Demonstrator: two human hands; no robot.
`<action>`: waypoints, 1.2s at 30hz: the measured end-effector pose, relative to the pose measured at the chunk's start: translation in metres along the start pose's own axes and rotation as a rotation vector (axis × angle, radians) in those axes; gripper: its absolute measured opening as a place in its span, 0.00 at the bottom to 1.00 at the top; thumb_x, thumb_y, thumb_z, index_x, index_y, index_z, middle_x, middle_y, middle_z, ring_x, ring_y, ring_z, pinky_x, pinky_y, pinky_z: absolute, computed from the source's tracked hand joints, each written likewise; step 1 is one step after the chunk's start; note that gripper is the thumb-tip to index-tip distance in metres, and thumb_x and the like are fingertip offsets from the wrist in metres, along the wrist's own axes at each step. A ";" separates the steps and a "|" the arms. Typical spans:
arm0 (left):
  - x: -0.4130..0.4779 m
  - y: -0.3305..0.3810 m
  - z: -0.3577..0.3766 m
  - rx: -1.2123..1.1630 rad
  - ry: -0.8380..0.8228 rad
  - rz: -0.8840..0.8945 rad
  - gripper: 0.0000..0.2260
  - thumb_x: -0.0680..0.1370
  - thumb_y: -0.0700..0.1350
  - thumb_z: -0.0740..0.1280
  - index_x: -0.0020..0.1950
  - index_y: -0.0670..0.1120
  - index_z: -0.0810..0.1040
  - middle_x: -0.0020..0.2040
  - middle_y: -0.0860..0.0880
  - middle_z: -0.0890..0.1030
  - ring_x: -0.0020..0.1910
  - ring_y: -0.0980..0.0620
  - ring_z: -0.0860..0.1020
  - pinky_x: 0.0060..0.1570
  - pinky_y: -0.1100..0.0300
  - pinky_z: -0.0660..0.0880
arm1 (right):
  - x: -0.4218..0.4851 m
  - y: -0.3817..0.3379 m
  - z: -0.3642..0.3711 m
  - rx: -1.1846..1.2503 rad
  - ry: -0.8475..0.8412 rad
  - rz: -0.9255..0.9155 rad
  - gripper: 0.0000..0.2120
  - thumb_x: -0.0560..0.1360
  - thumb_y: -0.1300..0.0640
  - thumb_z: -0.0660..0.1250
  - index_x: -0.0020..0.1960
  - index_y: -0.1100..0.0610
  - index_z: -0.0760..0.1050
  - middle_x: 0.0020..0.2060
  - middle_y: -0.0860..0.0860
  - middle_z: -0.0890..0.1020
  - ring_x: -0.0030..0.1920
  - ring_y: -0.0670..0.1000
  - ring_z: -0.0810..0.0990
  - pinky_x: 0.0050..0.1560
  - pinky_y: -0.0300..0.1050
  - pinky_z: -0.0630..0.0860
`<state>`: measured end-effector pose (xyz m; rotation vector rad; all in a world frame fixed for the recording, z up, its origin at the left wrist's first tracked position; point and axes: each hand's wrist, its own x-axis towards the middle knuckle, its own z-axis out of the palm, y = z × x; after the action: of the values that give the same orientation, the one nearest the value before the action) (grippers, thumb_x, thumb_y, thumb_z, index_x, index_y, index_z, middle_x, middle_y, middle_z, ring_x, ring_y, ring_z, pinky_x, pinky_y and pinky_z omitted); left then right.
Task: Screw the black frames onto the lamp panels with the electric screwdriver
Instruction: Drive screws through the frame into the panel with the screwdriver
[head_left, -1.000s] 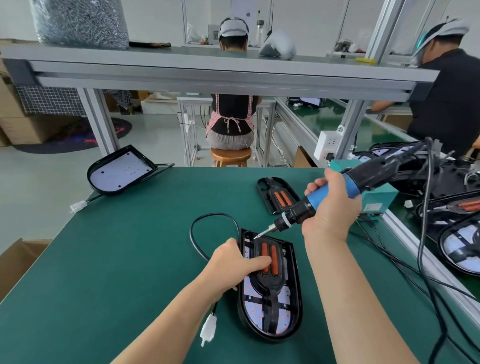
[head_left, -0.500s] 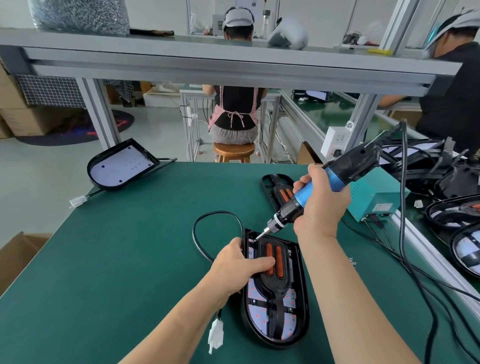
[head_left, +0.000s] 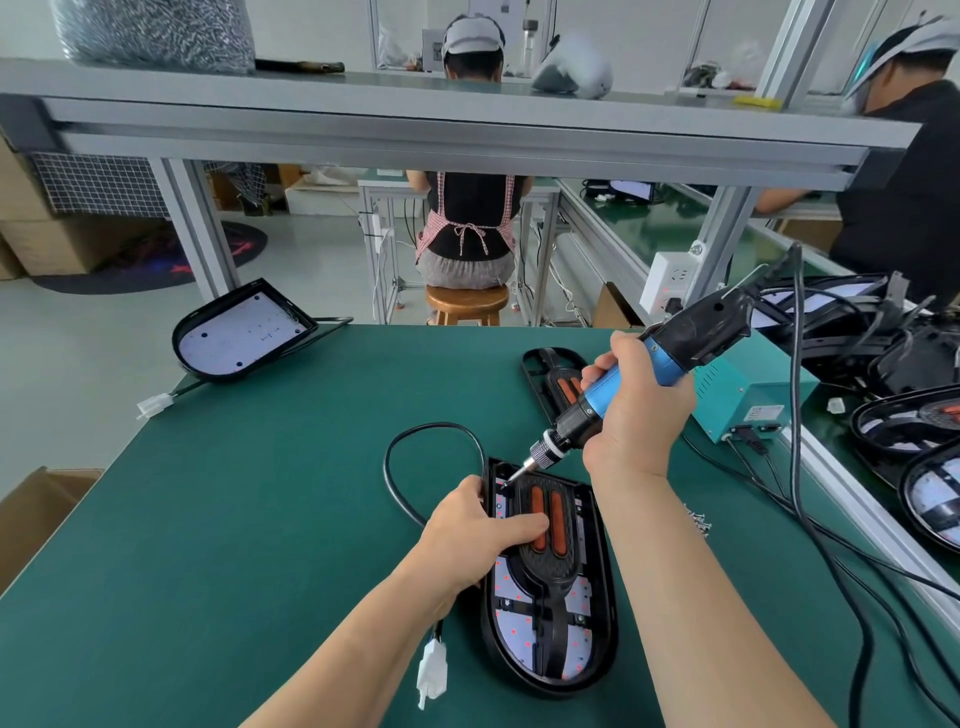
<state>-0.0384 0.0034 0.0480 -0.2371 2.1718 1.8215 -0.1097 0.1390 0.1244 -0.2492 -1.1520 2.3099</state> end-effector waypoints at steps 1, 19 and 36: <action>0.000 0.000 0.000 -0.001 -0.002 -0.001 0.26 0.63 0.54 0.79 0.56 0.47 0.77 0.48 0.50 0.86 0.47 0.51 0.86 0.55 0.49 0.81 | 0.000 0.000 0.000 -0.002 0.000 -0.003 0.13 0.67 0.60 0.71 0.48 0.60 0.71 0.28 0.51 0.76 0.28 0.51 0.76 0.33 0.43 0.77; 0.001 -0.004 0.001 -0.059 0.012 -0.024 0.48 0.56 0.59 0.80 0.72 0.43 0.69 0.61 0.48 0.82 0.58 0.46 0.82 0.64 0.48 0.76 | -0.018 0.003 0.014 -0.115 -0.376 -0.179 0.06 0.70 0.60 0.71 0.42 0.57 0.73 0.26 0.49 0.76 0.26 0.51 0.75 0.32 0.43 0.74; 0.005 -0.009 0.002 -0.084 0.015 0.018 0.26 0.62 0.51 0.79 0.55 0.45 0.78 0.47 0.50 0.87 0.47 0.50 0.86 0.55 0.50 0.81 | -0.027 0.001 0.018 -0.207 -0.541 -0.171 0.07 0.67 0.56 0.70 0.34 0.47 0.74 0.24 0.50 0.75 0.27 0.50 0.73 0.33 0.43 0.74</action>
<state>-0.0398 0.0037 0.0373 -0.2514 2.1158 1.9296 -0.0948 0.1115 0.1325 0.4131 -1.6029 2.1625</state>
